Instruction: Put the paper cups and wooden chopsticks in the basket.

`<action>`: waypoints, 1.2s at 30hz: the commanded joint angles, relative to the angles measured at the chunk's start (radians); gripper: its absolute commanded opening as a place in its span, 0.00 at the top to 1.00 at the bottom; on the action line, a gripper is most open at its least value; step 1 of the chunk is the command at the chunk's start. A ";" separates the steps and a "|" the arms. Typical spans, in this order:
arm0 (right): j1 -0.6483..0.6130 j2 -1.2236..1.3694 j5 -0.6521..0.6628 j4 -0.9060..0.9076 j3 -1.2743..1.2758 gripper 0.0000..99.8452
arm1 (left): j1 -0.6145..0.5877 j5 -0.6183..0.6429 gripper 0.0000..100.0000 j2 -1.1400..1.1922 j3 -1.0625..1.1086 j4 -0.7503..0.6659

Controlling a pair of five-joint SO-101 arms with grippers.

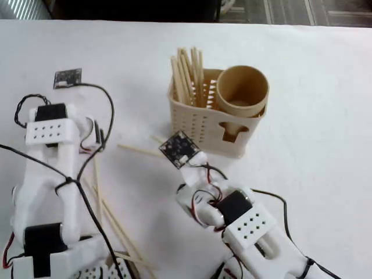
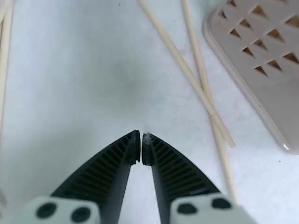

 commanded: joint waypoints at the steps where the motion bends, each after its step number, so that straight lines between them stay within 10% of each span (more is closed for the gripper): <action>1: 0.010 -0.019 0.003 -0.012 -0.005 0.98 | 0.007 0.005 0.75 -0.010 -0.041 0.078; 8: 0.010 -0.019 0.003 -0.010 -0.005 0.98 | 0.007 -0.061 0.76 -0.010 0.089 0.109; 18: 0.010 -0.019 0.003 -0.010 -0.005 0.98 | -0.041 -0.063 0.76 -0.001 0.448 -0.331; 27: 0.010 -0.019 0.003 -0.010 -0.005 0.98 | -0.041 -0.054 0.76 0.001 0.463 -0.367; 36: 0.010 -0.019 0.003 -0.010 -0.005 0.98 | 0.005 -0.055 0.98 -0.001 0.454 -0.516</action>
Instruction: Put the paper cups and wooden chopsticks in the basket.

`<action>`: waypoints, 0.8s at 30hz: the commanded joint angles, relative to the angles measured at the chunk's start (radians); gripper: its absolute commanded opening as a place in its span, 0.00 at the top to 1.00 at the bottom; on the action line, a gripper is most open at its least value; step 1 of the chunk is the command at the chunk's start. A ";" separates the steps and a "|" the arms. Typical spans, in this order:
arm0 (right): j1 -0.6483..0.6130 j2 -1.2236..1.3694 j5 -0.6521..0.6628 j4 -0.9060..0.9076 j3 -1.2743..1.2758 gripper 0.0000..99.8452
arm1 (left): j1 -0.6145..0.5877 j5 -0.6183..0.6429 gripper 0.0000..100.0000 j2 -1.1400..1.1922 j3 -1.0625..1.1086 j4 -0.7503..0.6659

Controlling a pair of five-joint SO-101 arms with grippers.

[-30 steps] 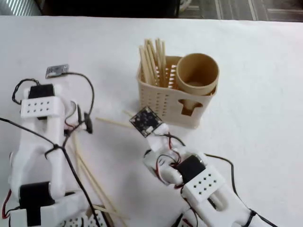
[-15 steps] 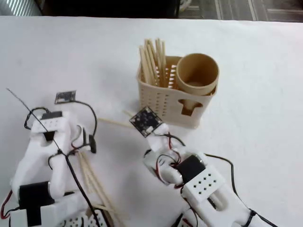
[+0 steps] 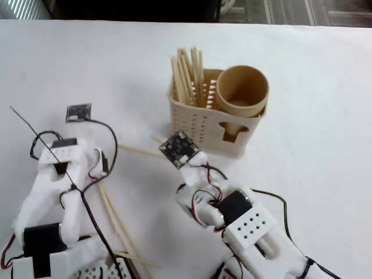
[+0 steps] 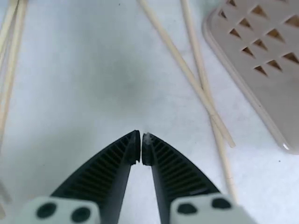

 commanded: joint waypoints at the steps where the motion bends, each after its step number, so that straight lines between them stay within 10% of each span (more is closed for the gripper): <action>1: 0.010 -0.019 0.003 -0.010 -0.005 0.98 | 0.042 0.003 0.97 -0.001 -0.011 -0.034; 13: 0.010 -0.019 0.003 -0.012 -0.005 0.98 | 0.058 0.005 0.98 -0.008 -0.209 -0.097; 24: 0.012 -0.019 0.003 -0.012 -0.005 0.98 | 0.071 0.000 0.98 -0.010 -0.652 0.238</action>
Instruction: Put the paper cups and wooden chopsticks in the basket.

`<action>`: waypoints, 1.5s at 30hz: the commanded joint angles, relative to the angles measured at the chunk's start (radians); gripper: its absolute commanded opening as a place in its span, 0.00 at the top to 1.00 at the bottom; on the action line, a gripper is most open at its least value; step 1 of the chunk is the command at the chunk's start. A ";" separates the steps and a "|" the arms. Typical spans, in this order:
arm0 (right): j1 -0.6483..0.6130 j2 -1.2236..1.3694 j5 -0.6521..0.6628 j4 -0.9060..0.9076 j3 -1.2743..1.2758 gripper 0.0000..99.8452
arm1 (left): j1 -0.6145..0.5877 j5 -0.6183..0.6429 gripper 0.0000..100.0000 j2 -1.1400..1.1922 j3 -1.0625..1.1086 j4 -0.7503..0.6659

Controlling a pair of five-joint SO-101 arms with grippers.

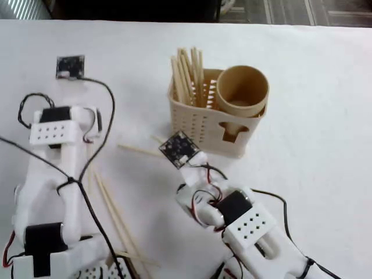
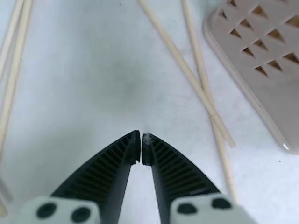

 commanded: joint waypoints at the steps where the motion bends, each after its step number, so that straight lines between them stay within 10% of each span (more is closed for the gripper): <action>1: 0.012 -0.019 0.003 -0.012 -0.005 0.98 | 0.039 0.000 0.98 -0.012 -0.245 0.124; 9: 0.012 -0.019 0.003 -0.010 -0.003 0.98 | 0.193 0.003 0.98 -0.013 -0.753 0.339; 20: 0.010 -0.019 0.006 -0.021 0.034 0.98 | 0.397 0.006 0.98 -0.010 -1.074 0.212; 45: 0.010 -0.019 0.012 -0.021 0.044 0.98 | 0.588 0.196 0.98 -0.062 -0.503 -0.453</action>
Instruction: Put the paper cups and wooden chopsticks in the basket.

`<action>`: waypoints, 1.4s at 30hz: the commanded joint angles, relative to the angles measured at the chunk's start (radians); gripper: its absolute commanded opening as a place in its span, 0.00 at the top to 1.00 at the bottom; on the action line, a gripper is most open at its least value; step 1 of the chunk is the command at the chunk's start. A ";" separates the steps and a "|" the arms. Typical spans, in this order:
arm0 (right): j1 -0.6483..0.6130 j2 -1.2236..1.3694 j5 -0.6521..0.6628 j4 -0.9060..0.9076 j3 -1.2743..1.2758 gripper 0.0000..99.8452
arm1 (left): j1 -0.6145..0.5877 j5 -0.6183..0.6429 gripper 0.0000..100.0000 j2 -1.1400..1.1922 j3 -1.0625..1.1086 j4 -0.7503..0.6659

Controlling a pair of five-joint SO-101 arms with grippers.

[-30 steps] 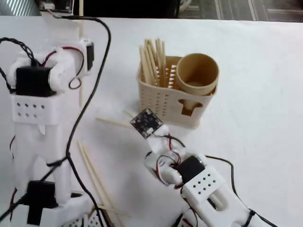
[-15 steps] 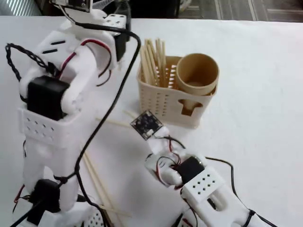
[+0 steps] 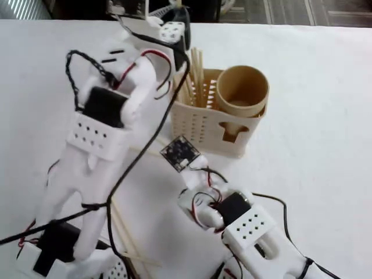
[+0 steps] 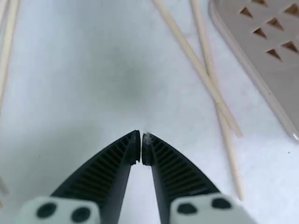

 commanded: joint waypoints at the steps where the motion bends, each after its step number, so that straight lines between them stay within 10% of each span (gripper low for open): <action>1: 0.010 -0.019 0.012 -0.015 -0.008 0.98 | 0.024 0.003 0.98 -0.081 0.130 -0.129; 12: 0.010 -0.019 0.012 -0.015 -0.008 0.98 | 0.031 -0.138 0.86 -0.332 0.624 -0.393; 19: 0.010 -0.010 0.012 -0.031 -0.006 0.98 | -0.002 -0.140 0.83 -0.466 0.624 -0.189; 33: 0.004 -0.010 0.012 -0.033 -0.012 0.98 | -0.483 -0.284 0.83 -0.530 0.318 0.595; 42: -0.041 0.005 0.101 0.179 -0.279 0.98 | -0.708 -0.281 0.83 -0.532 0.485 0.715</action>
